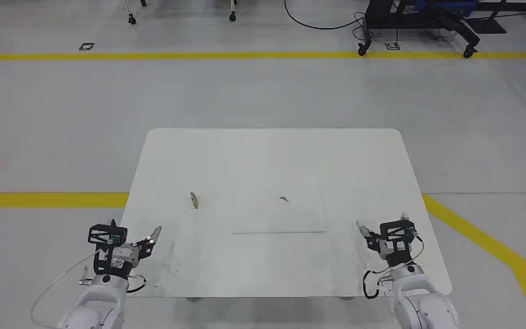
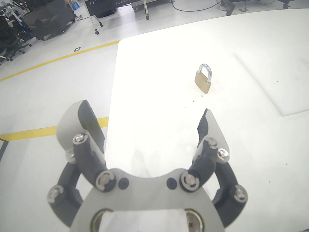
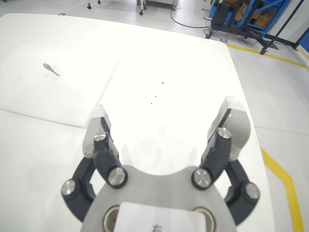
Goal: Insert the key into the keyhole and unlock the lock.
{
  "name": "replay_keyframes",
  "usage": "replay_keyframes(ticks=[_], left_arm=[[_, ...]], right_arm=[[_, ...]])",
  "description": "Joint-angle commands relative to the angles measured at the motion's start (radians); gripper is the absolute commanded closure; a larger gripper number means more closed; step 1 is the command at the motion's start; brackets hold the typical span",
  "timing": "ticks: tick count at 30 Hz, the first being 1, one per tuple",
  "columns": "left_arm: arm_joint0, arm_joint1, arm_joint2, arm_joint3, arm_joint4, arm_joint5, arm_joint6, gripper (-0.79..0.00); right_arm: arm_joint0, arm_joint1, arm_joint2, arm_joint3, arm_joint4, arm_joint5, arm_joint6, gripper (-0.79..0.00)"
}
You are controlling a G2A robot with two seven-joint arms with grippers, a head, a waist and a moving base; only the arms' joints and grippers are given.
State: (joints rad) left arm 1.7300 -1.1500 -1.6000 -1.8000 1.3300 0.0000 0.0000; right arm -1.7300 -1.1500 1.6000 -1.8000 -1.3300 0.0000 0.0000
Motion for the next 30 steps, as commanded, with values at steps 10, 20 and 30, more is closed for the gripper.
replay_keyframes(ticks=[10,20,30], left_arm=[[0.0,0.0,0.0,0.0,0.0,0.0,0.0,-0.785],[0.0,0.0,0.0,0.0,0.0,0.0,0.0,-0.785],[0.0,0.0,0.0,0.0,0.0,0.0,0.0,-0.785]], right_arm=[[0.041,-0.003,-0.035,-0.004,-0.001,-0.022,0.042,-0.785],[0.247,-0.02,-0.143,0.077,0.133,-0.09,0.192,-0.785],[0.247,-0.02,-0.143,0.077,0.133,-0.09,0.192,-0.785]])
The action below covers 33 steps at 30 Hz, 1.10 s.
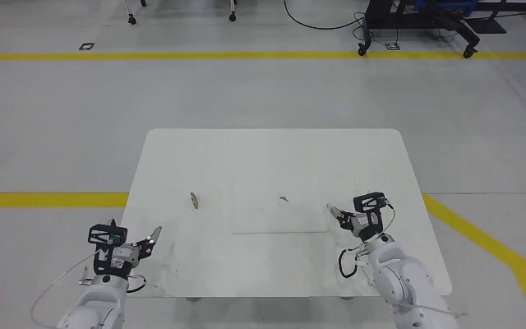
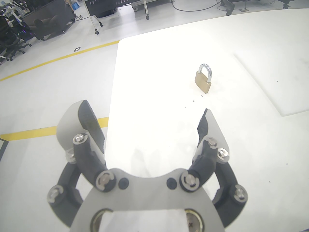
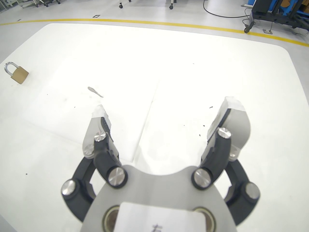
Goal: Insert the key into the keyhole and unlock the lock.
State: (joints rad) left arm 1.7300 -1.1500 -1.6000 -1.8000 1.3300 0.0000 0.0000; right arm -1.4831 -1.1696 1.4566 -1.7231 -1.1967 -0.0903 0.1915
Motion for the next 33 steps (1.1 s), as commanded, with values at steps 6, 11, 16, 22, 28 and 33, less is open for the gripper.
replay_keyframes(ticks=[6,11,16,22,28,33], left_arm=[[0.0,0.0,0.0,0.0,0.0,0.0,0.0,-0.785],[0.0,0.0,0.0,0.0,0.0,0.0,0.0,-0.785],[0.0,0.0,0.0,0.0,0.0,0.0,0.0,-0.785],[0.0,0.0,0.0,0.0,0.0,0.0,0.0,-0.785],[0.0,0.0,0.0,0.0,0.0,0.0,0.0,-0.785],[0.0,0.0,0.0,0.0,0.0,0.0,0.0,-0.785]], right_arm=[[0.17,-0.009,-0.108,0.104,0.009,-0.15,0.129,-0.785],[0.338,-0.019,-0.223,0.221,-0.017,-0.326,0.251,-0.785],[0.456,-0.036,-0.306,0.324,0.001,-0.393,0.308,-0.57],[0.544,-0.049,-0.364,0.404,0.002,-0.437,0.349,-0.354],[0.626,-0.071,-0.435,0.496,-0.023,-0.402,0.378,-0.28],[0.667,-0.084,-0.471,0.55,-0.031,-0.408,0.369,-0.274]])
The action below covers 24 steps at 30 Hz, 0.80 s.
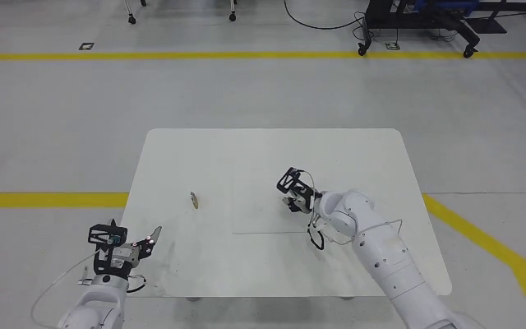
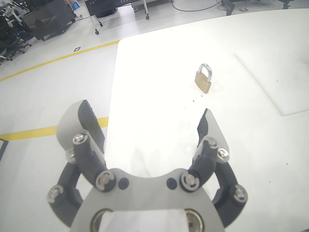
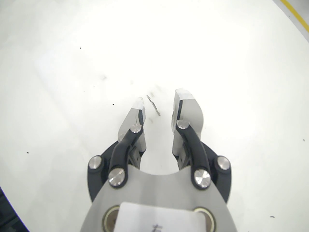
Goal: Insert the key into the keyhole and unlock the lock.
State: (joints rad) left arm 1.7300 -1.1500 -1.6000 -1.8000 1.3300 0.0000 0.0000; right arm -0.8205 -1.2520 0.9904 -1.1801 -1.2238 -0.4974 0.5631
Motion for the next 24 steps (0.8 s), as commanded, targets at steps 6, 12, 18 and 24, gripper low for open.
replay_keyframes(ticks=[6,12,18,24], left_arm=[[0.0,0.0,0.0,0.0,0.0,0.0,0.0,-0.785],[0.0,0.0,0.0,0.0,0.0,0.0,0.0,-0.785],[0.0,0.0,0.0,0.0,0.0,0.0,0.0,-0.785],[0.0,0.0,0.0,0.0,0.0,0.0,0.0,-0.785]], right_arm=[[0.023,-0.01,-0.04,0.026,-0.048,-0.003,-0.021,-0.215],[0.022,-0.013,-0.061,0.016,-0.112,0.014,-0.043,0.0],[-0.007,0.002,-0.015,-0.034,-0.117,-0.004,-0.077,0.0],[-0.124,0.038,0.118,-0.176,-0.077,-0.037,-0.241,0.0]])
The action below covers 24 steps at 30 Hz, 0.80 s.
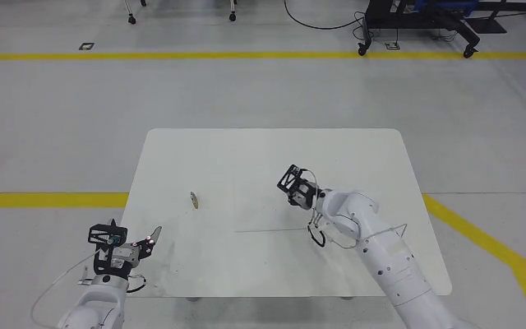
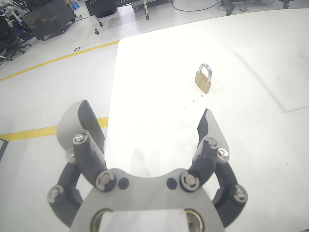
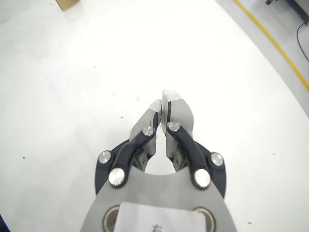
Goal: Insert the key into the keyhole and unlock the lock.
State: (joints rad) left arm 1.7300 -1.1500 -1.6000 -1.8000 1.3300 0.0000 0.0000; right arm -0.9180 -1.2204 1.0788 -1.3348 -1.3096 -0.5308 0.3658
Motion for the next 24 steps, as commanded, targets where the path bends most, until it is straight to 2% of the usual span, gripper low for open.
replay_keyframes(ticks=[1,3,6,13,17,19,24], left_arm=[[0.0,0.0,0.0,0.0,0.0,0.0,0.0,-0.785],[0.0,0.0,0.0,0.0,0.0,0.0,0.0,-0.785],[0.0,0.0,0.0,0.0,0.0,0.0,0.0,-0.785],[0.0,0.0,0.0,0.0,0.0,0.0,0.0,-0.785],[0.0,0.0,0.0,0.0,0.0,0.0,0.0,-0.785],[0.0,0.0,0.0,0.0,0.0,0.0,0.0,-0.785],[0.0,0.0,0.0,0.0,0.0,0.0,0.0,-0.785]], right_arm=[[-0.053,0.011,0.054,-0.038,0.018,0.006,-0.076,0.0],[-0.103,0.016,0.098,-0.061,0.09,0.018,-0.14,0.0],[-0.14,0.017,0.148,-0.045,0.285,-0.004,-0.148,0.0],[-0.109,-0.002,0.16,0.098,0.767,-0.022,-0.028,0.0],[-0.077,-0.005,0.183,0.169,0.988,-0.054,0.054,0.0],[-0.074,-0.001,0.2,0.178,1.035,-0.07,0.088,0.0],[-0.075,0.0,0.203,0.176,1.034,-0.073,0.092,0.0]])
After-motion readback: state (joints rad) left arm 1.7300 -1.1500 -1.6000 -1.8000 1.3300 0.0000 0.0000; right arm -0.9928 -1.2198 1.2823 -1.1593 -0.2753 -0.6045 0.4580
